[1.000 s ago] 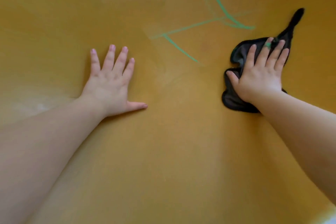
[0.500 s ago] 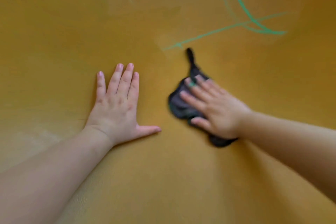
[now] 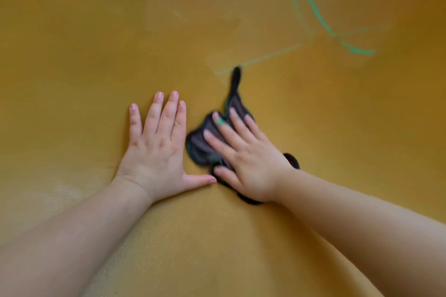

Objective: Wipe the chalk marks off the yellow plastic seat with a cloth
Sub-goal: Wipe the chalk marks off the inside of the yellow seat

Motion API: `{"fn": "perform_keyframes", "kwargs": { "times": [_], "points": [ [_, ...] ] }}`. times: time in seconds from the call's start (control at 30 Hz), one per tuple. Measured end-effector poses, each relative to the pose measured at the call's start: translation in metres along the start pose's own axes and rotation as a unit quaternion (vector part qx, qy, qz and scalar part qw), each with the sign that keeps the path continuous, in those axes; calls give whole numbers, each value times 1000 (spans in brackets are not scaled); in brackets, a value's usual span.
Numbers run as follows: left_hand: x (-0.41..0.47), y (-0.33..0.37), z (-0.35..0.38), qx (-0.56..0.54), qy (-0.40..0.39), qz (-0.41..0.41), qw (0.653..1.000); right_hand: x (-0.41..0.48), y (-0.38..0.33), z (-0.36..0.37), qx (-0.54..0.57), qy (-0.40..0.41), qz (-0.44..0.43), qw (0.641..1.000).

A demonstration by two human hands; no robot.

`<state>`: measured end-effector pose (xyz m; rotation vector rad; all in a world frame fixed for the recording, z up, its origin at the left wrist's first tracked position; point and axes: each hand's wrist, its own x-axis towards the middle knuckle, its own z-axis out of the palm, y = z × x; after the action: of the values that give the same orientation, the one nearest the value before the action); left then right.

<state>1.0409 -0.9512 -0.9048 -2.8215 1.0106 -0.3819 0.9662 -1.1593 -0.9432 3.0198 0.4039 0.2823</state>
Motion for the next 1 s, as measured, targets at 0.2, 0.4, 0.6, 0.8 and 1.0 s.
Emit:
{"fn": "perform_keyframes", "kwargs": {
  "times": [0.2, 0.4, 0.6, 0.8, 1.0],
  "points": [
    [1, 0, -3, 24, -37, -19, 999, -35, 144, -42, -134, 28, 261, 956],
    [2, 0, 2, 12, -29, -4, 1000, 79, 134, -72, -47, 221, 493, 840],
    [4, 5, 0, 0, -30, -8, 1000, 114, 39, -25, -33, 206, 94, 973],
    [2, 5, 1, -3, -43, -2, 999, 55, 147, -41, -124, 174, 244, 946],
    [4, 4, 2, -16, -38, 8, 999, 124, 132, -82, 2, 280, 482, 830]
  ]
}}
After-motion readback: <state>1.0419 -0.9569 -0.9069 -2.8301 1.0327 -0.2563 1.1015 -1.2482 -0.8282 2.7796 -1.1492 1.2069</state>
